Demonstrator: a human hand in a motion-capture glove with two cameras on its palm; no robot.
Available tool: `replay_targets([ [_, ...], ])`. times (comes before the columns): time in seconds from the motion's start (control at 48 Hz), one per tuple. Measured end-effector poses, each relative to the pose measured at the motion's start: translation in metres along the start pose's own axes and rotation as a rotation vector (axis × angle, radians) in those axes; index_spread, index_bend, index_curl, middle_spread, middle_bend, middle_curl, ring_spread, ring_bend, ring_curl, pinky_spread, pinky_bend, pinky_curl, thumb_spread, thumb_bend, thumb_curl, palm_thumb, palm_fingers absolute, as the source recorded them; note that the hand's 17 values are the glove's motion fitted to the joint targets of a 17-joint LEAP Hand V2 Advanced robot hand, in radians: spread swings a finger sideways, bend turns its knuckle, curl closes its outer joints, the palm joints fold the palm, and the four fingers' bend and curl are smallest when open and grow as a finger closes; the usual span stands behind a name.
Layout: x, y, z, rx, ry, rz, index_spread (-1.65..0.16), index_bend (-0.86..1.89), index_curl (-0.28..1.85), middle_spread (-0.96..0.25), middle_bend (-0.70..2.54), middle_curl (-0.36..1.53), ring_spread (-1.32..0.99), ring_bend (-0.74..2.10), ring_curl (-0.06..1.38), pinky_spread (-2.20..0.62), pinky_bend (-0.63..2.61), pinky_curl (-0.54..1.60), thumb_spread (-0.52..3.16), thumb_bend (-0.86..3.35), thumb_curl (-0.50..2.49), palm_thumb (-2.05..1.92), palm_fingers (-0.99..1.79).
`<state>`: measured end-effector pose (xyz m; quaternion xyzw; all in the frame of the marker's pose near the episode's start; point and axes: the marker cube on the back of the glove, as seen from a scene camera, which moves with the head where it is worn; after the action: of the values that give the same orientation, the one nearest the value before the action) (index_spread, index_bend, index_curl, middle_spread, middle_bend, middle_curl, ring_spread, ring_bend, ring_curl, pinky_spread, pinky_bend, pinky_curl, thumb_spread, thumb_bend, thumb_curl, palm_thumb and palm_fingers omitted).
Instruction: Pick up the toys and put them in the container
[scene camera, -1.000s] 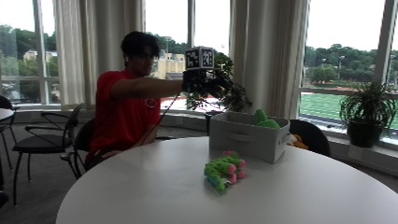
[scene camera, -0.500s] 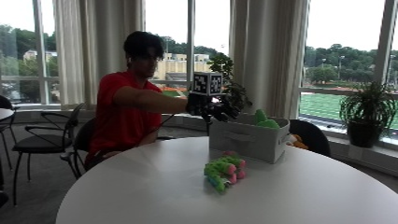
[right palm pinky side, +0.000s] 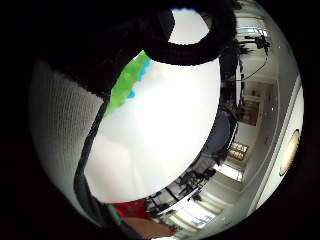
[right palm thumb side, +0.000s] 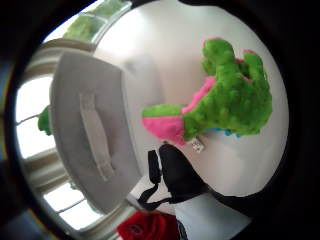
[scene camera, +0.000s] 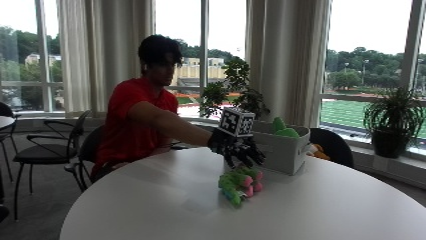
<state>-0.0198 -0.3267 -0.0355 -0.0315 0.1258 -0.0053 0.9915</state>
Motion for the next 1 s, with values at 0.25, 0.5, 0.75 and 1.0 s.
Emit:
replay_targets([
  [0.25, 0.007, -0.016, 0.029, -0.108, -0.062, -0.025, -0.35, 0.11, 0.22, -0.08, 0.12, 0.33, -0.04, 0.36, 0.29, 0.1, 1.12, 0.32, 1.07, -0.04, 0.36, 0.02, -0.17],
  [0.5, 0.014, -0.024, 0.05, -0.205, -0.04, -0.1, -0.36, 0.14, 0.21, -0.05, 0.12, 0.28, -0.02, 0.2, 0.26, 0.11, 1.22, 0.35, 0.98, -0.05, 0.34, -0.04, -0.21],
  [0.75, 0.012, -0.033, 0.06, -0.189, 0.124, -0.141, -0.38, 0.18, 0.24, -0.04, 0.14, 0.26, 0.02, 0.06, 0.17, 0.1, 1.3, 0.37, 0.84, -0.07, 0.32, -0.06, -0.23],
  [1.0, 0.013, -0.042, 0.058, -0.09, 0.101, -0.141, -0.45, 0.45, 0.35, -0.09, 0.19, 0.24, 0.02, 0.25, 0.16, 0.06, 1.2, 0.33, 1.05, 0.01, 0.33, 0.03, 0.12],
])
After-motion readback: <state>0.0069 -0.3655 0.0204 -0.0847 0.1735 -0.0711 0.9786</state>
